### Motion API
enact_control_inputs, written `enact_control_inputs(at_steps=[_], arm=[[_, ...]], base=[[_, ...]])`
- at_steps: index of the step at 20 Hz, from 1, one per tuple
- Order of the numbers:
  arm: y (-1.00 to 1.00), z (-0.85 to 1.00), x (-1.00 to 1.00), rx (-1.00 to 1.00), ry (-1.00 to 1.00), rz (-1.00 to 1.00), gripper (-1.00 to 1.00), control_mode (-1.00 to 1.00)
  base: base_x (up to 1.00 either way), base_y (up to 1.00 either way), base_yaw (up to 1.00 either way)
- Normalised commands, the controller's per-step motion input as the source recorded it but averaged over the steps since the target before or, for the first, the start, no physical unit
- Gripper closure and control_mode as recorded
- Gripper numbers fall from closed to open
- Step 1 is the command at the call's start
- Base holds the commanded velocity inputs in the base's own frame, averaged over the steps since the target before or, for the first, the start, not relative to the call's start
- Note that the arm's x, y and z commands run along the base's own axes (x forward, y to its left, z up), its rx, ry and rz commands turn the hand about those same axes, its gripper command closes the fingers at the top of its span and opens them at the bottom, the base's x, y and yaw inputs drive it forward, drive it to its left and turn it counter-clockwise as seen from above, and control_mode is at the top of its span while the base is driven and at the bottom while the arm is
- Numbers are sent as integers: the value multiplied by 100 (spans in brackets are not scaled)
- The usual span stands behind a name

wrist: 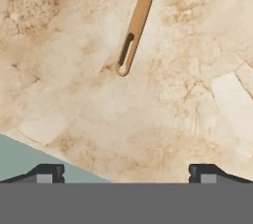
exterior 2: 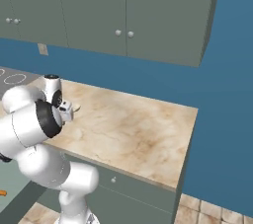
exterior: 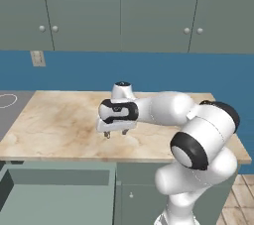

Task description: Organize the utensils by type. Pick up the wooden spoons from the counter and place them in the open cabinet. Then pick up the metallic utensils from the counter and place them in the open drawer.

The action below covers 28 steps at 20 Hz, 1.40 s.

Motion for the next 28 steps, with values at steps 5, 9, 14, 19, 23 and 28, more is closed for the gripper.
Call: enact_control_inputs(at_steps=[5, 9, 14, 19, 23, 28], arm=[[0, -19, 28, 0, 0, -9, -100, -100], [4, -18, 38, 0, 0, -6, -100, -100], [9, -17, 37, -1, 0, -4, -100, -100], [22, -31, 38, -6, 0, -1, -100, -100], [13, -28, 28, -5, 0, -3, -100, -100], [3, -18, 22, -2, 0, -3, -100, -100]], base=[[0, 0, 0], [0, 0, 0], [0, 0, 0], [0, 0, 0], [0, 0, 0], [0, 0, 0]])
